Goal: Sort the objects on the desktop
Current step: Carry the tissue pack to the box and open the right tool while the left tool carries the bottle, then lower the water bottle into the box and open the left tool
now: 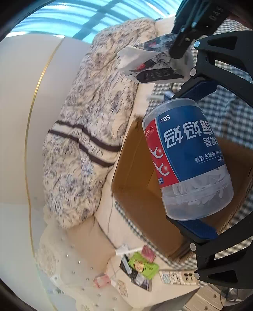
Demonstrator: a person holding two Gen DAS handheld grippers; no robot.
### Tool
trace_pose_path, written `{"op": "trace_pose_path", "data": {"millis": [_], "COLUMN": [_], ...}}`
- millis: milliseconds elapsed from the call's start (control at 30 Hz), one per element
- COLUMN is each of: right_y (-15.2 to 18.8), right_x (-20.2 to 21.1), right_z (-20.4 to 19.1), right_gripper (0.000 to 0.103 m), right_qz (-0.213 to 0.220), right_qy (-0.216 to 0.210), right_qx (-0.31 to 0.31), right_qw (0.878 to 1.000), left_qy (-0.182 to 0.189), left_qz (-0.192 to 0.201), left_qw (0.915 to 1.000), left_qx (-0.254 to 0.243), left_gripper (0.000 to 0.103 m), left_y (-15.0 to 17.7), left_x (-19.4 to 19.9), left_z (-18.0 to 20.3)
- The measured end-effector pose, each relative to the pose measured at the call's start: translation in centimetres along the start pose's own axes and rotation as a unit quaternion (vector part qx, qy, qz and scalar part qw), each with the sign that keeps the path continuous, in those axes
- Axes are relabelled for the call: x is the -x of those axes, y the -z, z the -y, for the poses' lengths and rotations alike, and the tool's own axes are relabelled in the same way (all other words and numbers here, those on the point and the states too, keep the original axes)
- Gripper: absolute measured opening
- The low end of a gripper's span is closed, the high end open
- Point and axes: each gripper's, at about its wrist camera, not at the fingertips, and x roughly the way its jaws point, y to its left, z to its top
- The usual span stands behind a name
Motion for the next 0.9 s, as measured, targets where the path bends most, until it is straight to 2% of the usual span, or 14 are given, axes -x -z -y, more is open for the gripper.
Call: {"op": "trace_pose_path", "data": {"millis": [267, 533, 667, 767, 800, 833, 900], "right_y": [-0.8, -1.4, -1.7, -1.8, -1.9, -1.9, -2.1], "right_x": [-2.4, -5.5, -6.3, -6.7, -6.7, -6.7, -6.7], "right_z": [-4.5, -6.5, -6.9, -7.2, -7.2, -7.1, -6.9], "right_gripper": [0.038, 0.038, 0.040, 0.057, 0.069, 0.076, 0.077], "right_qz": [-0.010, -0.029, -0.027, -0.021, -0.017, -0.011, -0.007], "right_qy": [-0.030, -0.036, -0.048, -0.057, -0.060, -0.063, -0.069], "right_qx": [0.033, 0.040, 0.032, 0.026, 0.023, 0.017, 0.008], "right_qw": [0.999, 0.998, 0.998, 0.998, 0.998, 0.998, 0.998], "left_qy": [-0.015, -0.024, -0.015, -0.019, -0.022, -0.021, -0.016], "left_qz": [-0.012, -0.027, -0.032, -0.033, -0.036, -0.043, -0.055], "left_qw": [0.9993, 0.9981, 0.9975, 0.9970, 0.9965, 0.9957, 0.9945], "left_qx": [0.032, 0.050, 0.061, 0.067, 0.073, 0.080, 0.087], "left_gripper": [0.103, 0.103, 0.103, 0.103, 0.103, 0.103, 0.103], "left_y": [-0.1, 0.3, 0.3, 0.4, 0.4, 0.4, 0.5], "left_x": [-1.7, -3.9, -4.7, -5.0, -5.2, -5.5, -6.1], "left_z": [-4.1, -7.0, -7.8, -8.0, -8.2, -8.5, -8.8]}}
